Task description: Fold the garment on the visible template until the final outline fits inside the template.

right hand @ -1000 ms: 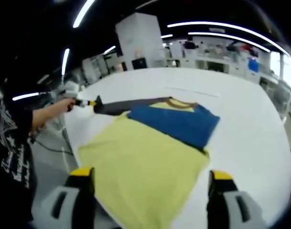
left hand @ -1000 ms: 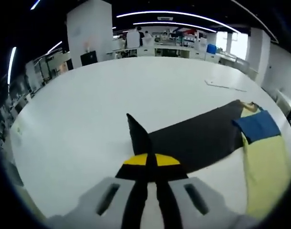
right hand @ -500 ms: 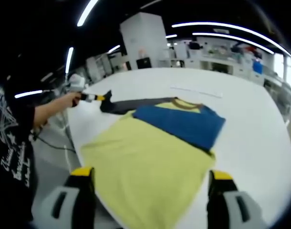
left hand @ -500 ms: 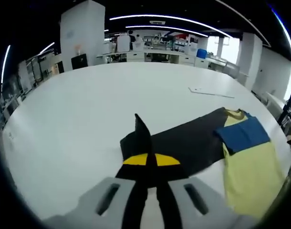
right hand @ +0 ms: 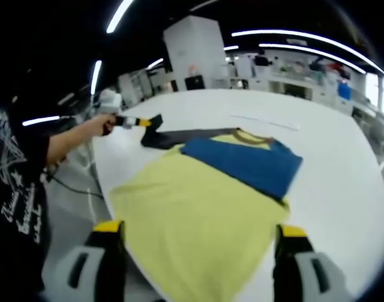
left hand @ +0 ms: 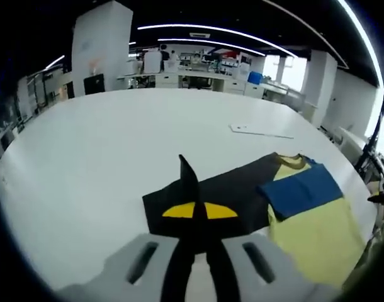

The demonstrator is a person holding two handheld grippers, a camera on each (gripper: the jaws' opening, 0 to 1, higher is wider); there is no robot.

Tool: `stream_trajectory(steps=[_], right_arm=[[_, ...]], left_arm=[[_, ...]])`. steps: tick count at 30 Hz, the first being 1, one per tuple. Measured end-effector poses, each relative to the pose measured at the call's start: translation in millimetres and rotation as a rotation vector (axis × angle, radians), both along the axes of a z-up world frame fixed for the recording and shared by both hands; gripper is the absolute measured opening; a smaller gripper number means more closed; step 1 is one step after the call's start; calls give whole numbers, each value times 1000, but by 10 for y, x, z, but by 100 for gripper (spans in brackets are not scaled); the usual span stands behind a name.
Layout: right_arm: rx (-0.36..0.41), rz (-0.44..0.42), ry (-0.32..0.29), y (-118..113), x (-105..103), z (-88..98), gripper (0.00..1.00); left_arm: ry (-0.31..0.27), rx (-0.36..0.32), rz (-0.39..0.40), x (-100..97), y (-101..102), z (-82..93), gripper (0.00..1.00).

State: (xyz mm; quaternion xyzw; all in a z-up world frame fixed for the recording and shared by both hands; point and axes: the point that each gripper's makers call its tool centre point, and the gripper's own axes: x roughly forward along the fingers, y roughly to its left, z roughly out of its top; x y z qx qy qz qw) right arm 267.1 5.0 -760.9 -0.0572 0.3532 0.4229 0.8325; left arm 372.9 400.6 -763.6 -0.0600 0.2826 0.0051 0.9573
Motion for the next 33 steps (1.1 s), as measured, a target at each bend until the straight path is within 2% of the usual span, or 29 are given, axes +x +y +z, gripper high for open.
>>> stream_trajectory(steps=[2,9,20,33], right_arm=[[1,7,-2,12,-12,7,99],[2,19,-9,29,-29,12,99],[9,35,-29,50,-47,33,99],[6,32,-49,36,-62,53,99]], left_arm=[[-5,-4,-7,33,-31,0,0],[-26,-25,-47,126,-375,76,0],[-47,-66,-102,265,-694,161,0],[-77,-96,-192,521,-1255,297,0]])
